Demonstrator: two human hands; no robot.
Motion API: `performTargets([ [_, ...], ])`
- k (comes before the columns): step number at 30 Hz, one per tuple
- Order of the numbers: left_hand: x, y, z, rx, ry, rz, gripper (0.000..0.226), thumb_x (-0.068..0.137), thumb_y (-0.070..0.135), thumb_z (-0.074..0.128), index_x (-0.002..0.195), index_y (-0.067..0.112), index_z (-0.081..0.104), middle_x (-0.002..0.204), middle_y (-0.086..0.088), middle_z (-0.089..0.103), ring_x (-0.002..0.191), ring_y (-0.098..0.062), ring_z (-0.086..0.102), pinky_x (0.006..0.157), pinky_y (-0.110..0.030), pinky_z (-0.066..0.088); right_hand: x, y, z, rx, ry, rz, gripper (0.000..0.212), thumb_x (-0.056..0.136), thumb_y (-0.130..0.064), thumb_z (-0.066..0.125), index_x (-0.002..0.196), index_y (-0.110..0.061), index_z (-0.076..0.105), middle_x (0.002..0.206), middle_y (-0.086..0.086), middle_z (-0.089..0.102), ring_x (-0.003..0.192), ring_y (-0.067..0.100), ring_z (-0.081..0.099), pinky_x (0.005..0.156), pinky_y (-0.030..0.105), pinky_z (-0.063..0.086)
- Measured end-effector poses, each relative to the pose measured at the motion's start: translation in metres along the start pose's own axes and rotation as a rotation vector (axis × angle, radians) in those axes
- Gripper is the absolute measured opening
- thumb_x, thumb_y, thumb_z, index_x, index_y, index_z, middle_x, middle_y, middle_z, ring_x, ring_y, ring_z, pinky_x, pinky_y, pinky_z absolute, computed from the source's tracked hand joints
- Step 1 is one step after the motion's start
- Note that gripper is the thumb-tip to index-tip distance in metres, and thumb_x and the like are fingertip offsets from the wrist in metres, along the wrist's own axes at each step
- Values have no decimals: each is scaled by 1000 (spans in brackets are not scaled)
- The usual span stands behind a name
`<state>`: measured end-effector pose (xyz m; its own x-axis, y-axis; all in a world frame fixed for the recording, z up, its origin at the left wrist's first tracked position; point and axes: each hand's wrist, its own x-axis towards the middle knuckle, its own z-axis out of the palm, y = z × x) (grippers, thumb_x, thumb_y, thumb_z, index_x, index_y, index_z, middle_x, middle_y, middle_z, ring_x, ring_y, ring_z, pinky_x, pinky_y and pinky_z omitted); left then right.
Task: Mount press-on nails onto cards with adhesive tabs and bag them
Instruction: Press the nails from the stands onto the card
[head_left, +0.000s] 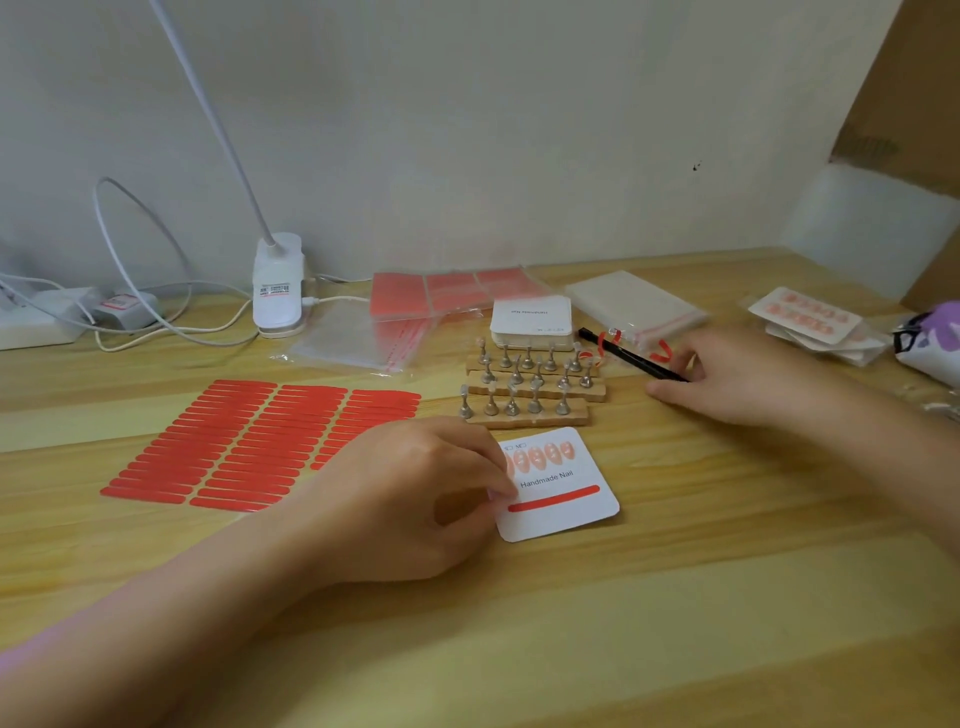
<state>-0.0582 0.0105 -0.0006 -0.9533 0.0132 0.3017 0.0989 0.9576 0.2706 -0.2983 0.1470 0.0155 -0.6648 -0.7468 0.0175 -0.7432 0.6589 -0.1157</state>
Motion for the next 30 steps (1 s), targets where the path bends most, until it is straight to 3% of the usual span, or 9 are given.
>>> performTargets([
  [3,-5,0,-1,-19,-8,-1,20,78,21,61,93,23,74,97,14,69,87,-1,61,65,-25,54,8,-3,-7,30,-89,-5,21,86,-36,62,71,-22,57,68,-14,44,61,0,39,50,19,28],
  [7,-14,0,0,-26,1,-6,24,80,19,60,100,23,72,105,13,68,96,-2,61,70,-27,55,12,-4,-13,64,-144,-10,22,86,-29,63,76,-10,68,69,-4,58,64,9,48,57,23,37],
  [11,-18,1,1,-26,4,-2,23,84,25,57,102,23,71,109,12,67,100,-3,61,74,-24,54,9,-2,-28,152,-193,19,35,87,-26,62,57,-10,61,48,-2,57,51,14,49,53,23,38],
  [16,-19,2,4,-40,26,-22,23,83,22,59,102,23,72,109,12,67,100,-1,60,75,-24,52,5,5,-36,618,-227,102,20,86,-24,63,82,-6,70,63,-2,63,49,7,48,43,17,39],
  [19,-20,2,6,-29,42,-22,24,82,20,60,101,23,73,108,12,67,99,-1,60,75,-22,52,2,3,-36,990,-237,119,20,89,-15,57,100,0,66,55,-6,64,38,-1,45,36,11,38],
  [22,-20,2,6,-25,43,-28,24,81,20,61,102,24,73,109,12,67,98,-1,60,75,-20,51,1,3,-37,1264,-259,160,24,88,-10,55,106,4,60,71,8,71,37,-1,45,34,10,38],
  [24,-21,3,6,-24,38,-25,24,81,20,61,102,24,72,108,11,67,98,0,59,77,-14,47,-3,2,-38,1027,-267,119,20,86,-13,60,102,-3,65,69,6,66,39,0,45,36,12,39],
  [27,-21,3,6,-30,30,-27,24,81,19,61,102,23,72,108,10,67,98,0,57,78,-9,42,-3,8,-38,186,-71,-30,12,85,-22,63,94,-16,69,65,-4,62,50,2,49,46,13,36],
  [30,-21,2,7,-46,34,-31,24,82,20,60,102,23,72,109,11,66,99,1,57,79,-10,43,-1,7,-42,251,-46,-32,6,84,-20,64,86,-18,69,63,2,65,49,8,50,46,16,36],
])
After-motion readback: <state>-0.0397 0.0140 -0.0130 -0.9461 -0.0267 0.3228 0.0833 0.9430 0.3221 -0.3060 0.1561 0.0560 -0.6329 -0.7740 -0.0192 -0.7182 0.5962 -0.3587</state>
